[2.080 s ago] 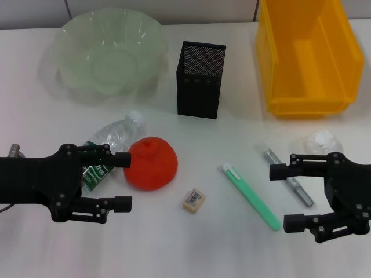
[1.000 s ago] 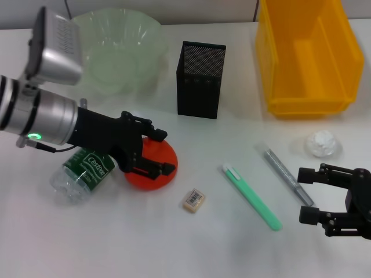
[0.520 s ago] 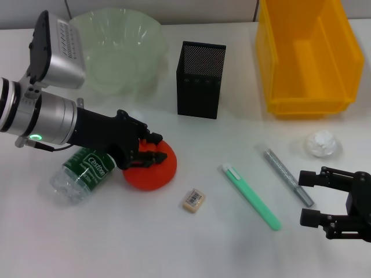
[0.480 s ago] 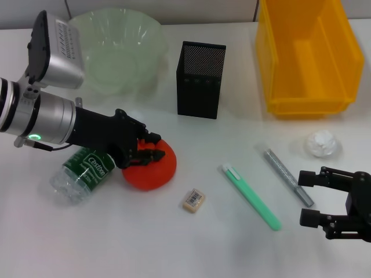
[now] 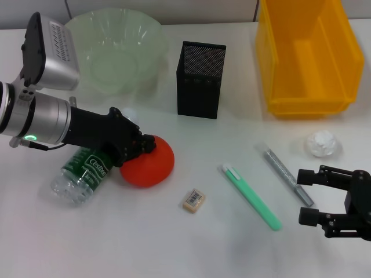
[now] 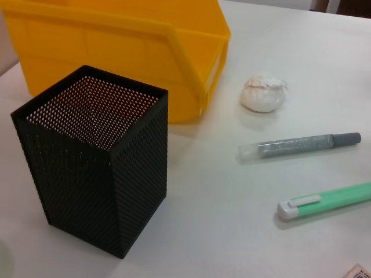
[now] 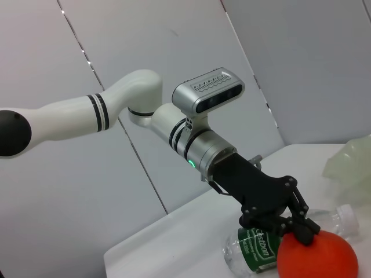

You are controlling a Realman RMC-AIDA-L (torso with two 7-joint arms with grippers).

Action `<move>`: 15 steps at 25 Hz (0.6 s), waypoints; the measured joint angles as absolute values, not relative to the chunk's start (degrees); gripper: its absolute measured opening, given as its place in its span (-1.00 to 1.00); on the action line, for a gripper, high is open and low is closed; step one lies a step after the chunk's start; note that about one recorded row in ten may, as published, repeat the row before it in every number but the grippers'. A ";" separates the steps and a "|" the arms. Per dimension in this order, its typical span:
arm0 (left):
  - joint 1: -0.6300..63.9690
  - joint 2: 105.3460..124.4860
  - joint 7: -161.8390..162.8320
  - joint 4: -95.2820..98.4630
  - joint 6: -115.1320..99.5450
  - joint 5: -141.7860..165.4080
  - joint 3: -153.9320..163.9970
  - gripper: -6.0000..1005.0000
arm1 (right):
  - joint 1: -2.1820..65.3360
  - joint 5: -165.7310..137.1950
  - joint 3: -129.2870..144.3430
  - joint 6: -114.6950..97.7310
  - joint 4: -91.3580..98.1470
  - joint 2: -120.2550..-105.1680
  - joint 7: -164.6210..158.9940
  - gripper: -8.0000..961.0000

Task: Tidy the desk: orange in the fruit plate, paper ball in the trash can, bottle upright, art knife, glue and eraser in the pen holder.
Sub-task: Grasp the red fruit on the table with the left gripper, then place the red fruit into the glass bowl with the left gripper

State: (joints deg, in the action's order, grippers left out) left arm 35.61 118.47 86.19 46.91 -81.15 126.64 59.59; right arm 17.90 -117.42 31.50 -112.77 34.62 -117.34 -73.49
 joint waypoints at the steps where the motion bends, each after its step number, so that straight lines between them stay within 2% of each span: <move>1: 35.58 118.47 86.18 46.92 -81.24 126.56 59.58 -0.81 | 17.95 -117.42 31.47 -112.77 34.62 -117.34 -73.49 0.76; 9: 34.36 118.31 86.14 50.49 -88.20 117.28 57.75 -0.87 | 18.02 -117.17 31.44 -112.77 34.63 -117.31 -73.62 0.76; 15: 33.87 118.37 85.55 52.05 -87.70 108.13 50.52 -0.81 | 18.01 -117.04 31.36 -112.41 34.63 -117.41 -73.56 0.76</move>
